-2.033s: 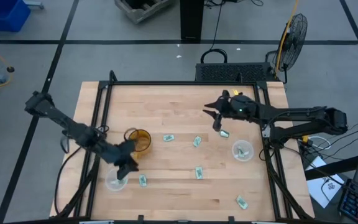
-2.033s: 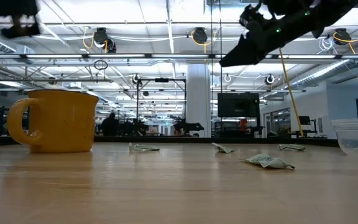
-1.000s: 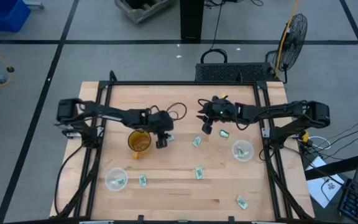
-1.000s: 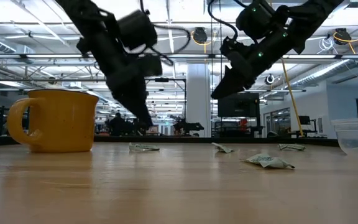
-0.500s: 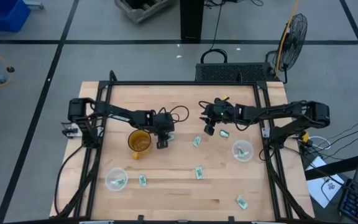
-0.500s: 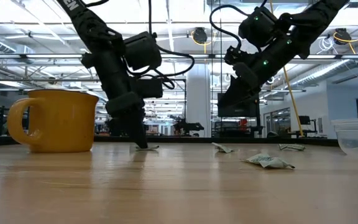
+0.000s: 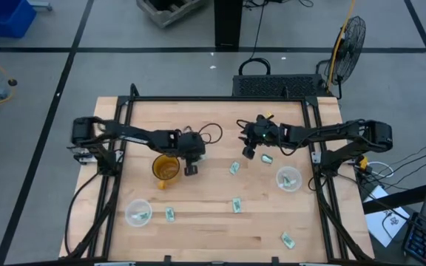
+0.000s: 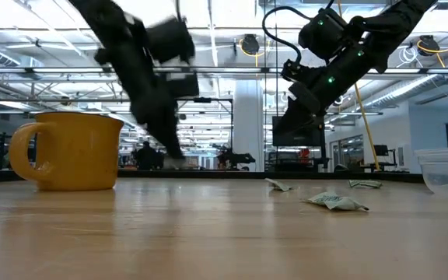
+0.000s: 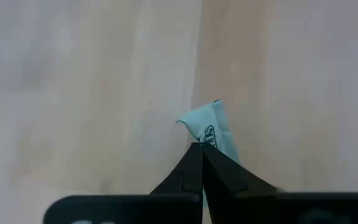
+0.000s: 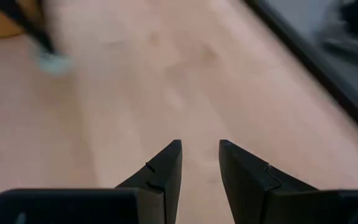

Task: Pick and place Stevia / Truvia into bins
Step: Put the stevia packet into the left transparent container

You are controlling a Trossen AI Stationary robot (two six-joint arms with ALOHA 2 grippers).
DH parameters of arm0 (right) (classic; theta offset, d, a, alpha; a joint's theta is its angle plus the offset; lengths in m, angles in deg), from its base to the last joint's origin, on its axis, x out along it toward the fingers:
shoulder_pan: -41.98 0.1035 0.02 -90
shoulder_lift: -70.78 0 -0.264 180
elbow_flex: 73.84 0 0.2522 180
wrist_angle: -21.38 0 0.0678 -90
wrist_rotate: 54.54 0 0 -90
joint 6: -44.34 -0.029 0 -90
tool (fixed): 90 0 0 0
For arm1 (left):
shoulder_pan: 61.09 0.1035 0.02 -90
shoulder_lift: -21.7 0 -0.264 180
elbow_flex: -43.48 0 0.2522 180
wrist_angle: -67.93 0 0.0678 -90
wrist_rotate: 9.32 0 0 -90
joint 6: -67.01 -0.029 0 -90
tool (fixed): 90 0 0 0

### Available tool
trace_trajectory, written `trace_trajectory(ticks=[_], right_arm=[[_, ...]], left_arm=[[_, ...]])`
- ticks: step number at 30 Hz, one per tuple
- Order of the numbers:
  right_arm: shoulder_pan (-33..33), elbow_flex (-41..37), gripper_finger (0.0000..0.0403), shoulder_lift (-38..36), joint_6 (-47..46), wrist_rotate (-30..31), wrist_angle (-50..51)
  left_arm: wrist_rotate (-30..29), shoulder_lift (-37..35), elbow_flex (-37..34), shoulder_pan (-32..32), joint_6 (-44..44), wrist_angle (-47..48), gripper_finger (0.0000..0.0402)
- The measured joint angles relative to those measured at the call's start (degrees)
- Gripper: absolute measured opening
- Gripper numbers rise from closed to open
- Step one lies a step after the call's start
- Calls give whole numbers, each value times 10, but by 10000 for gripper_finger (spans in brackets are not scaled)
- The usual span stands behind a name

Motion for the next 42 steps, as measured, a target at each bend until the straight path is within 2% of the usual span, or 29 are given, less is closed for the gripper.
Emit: trace_trajectory(ticks=[3,7,11,15,18,23,30,36,42], right_arm=[[-2,0,102,0,0,45,0],[-9,0,102,0,12,49,-1],[-18,0,102,0,34,49,-7],[-29,0,102,0,59,49,-32],[-37,0,102,0,62,48,-58],[-47,0,102,-1,62,47,-83],[-54,0,102,-1,57,47,-82],[-54,0,102,-1,56,47,-93],[-54,0,102,-1,56,46,-107]], left_arm=[[2,-78,1,-6,24,42,6],[3,-205,1,-28,74,121,3],[50,-327,2,-72,128,282,9],[82,-419,2,-152,253,422,4],[102,-457,0,-226,385,462,7],[106,-480,-44,-348,551,410,3],[102,-458,-195,-458,690,243,3],[79,-444,-297,-488,771,94,16],[73,-444,-338,-489,806,66,18]])
